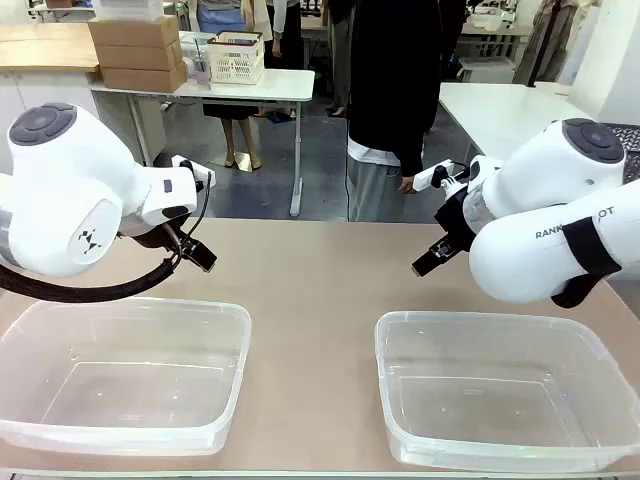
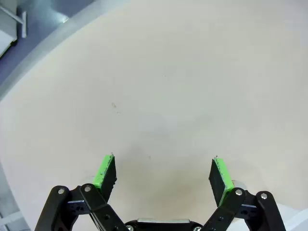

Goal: Sort the waste into each basket.
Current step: Pick up the Organizing box on the left side of the table and lift it.

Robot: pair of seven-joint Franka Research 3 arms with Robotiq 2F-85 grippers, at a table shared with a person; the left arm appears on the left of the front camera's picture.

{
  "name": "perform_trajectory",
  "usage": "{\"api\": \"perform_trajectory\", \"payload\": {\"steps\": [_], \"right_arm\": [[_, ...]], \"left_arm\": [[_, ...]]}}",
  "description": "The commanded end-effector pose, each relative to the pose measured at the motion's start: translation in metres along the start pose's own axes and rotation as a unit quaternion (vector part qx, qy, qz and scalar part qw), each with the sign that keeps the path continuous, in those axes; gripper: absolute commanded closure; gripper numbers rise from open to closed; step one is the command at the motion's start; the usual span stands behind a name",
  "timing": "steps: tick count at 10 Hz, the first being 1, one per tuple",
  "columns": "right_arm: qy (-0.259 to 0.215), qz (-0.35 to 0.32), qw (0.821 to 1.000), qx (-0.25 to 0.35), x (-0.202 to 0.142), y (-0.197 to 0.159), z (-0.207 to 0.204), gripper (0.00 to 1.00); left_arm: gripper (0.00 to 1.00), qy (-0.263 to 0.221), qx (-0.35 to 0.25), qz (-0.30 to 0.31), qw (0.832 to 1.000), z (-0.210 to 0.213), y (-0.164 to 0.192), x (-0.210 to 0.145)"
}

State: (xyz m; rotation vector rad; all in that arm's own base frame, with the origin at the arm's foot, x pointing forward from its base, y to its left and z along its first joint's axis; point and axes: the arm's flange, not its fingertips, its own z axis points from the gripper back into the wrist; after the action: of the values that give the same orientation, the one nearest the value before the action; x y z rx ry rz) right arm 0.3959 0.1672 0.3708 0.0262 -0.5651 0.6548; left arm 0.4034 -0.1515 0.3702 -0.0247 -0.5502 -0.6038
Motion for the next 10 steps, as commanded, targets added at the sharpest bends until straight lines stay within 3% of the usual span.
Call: {"api": "perform_trajectory", "payload": {"steps": [1,10], "right_arm": [[0.000,0.000,1.000,0.000,0.0000,0.0000,0.0000,0.00],[0.000,0.000,1.000,0.000,0.0000,0.0000,0.0000,0.00]], "left_arm": [[0.00,0.000,0.000,0.000,1.000,0.0001,0.0000,0.0000],[0.00,0.000,0.000,0.000,1.000,0.0001,0.0000,0.0000]]}}
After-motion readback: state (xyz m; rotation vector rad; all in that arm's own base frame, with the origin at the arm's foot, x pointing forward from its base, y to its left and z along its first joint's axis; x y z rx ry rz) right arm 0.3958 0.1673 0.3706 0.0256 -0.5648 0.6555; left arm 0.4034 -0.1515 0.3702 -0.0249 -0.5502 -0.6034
